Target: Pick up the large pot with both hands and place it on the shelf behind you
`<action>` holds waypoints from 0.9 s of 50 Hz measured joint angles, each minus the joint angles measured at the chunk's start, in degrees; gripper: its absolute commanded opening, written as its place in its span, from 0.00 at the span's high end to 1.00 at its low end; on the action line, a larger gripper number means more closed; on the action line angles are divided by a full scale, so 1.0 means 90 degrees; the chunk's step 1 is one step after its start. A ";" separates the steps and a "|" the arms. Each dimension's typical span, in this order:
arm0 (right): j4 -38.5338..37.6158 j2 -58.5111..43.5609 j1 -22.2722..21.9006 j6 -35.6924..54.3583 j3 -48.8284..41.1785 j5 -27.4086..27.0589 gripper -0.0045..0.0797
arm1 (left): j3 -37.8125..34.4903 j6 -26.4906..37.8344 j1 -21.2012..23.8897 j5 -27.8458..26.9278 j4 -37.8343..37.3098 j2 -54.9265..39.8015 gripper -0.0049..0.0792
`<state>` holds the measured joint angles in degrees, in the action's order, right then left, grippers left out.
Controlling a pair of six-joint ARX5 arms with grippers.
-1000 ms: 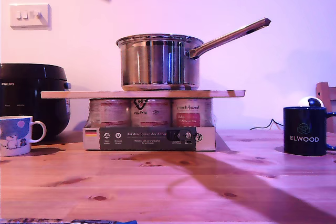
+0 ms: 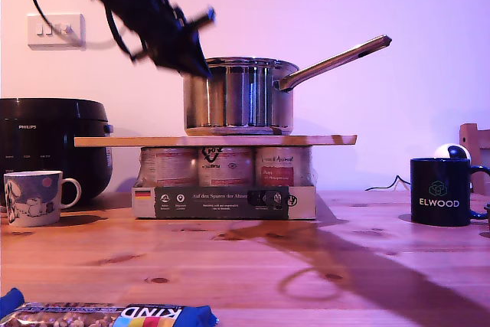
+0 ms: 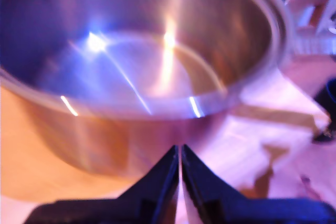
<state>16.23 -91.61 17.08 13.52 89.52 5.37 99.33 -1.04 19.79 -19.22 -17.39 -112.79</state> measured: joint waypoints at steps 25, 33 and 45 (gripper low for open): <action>-0.1615 0.1251 -0.0056 -0.0214 -0.2773 0.0012 0.96 | -0.3313 -0.0202 -0.0202 0.0022 0.1846 0.2431 0.97; -0.2067 0.2263 -0.0053 -0.0413 -0.3718 0.0015 0.96 | -0.4238 -0.0318 -0.0204 0.0022 0.2341 0.3084 0.97; -0.2409 0.3558 0.0080 -0.0631 -0.5025 -0.0034 0.96 | -0.5595 -0.0369 -0.0202 0.0022 0.3113 0.3827 0.97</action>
<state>-5.45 -59.59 17.80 7.84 44.29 5.06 48.97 -4.36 17.98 -19.03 10.63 -78.35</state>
